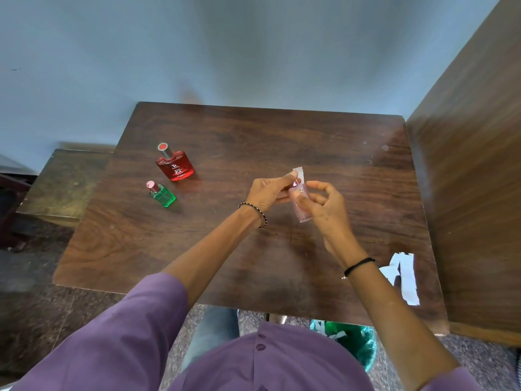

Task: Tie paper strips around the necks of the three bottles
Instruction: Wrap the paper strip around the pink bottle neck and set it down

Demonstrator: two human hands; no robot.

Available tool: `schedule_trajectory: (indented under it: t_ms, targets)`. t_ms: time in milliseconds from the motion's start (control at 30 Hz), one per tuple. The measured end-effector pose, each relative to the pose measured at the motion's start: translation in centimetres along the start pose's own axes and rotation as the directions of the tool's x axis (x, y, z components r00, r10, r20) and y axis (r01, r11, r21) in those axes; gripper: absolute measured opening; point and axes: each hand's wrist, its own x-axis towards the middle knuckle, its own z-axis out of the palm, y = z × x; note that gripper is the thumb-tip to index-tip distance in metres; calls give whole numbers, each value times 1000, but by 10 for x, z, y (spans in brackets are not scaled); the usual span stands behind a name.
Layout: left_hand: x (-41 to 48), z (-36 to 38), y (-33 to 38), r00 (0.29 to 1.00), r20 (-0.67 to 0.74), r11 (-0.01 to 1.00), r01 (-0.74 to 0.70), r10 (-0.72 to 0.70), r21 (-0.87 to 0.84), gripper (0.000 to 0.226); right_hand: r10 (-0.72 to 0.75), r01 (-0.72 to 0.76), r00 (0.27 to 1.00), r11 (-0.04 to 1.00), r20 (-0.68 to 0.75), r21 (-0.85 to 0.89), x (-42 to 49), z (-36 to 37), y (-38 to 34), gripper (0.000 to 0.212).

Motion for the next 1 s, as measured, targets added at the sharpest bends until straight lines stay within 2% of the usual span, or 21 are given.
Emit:
schedule_trajectory:
  t_ms: [100,333,467,667,833,1000]
  targets:
    - [2,-5,-3,1000,-1,1000,9,-9,-22,39,43,-45,999,997,22,57,3,1,-2,48]
    - [18,-22,0,996,-91,1000,4,-6,-18,47,36,-36,995,999,95,-2,25,4,-1,50]
    - [43,-42,0,992,-124,1000,-5,7,17,24,44,-41,994,999,98,-33,48,16,5,51]
    - [82,-67,-7,989,-142,983,-20,47,184,16,40,-24,989,993,139,-115,90,40,2,36]
    - [118,-84,-10,988,-154,965,8,34,263,23,40,-19,990,987,132,-157,133,60,-7,35]
    - [149,-97,-3,985,-172,963,28,19,267,44,-5,33,995,963,101,-269,179,79,-12,33]
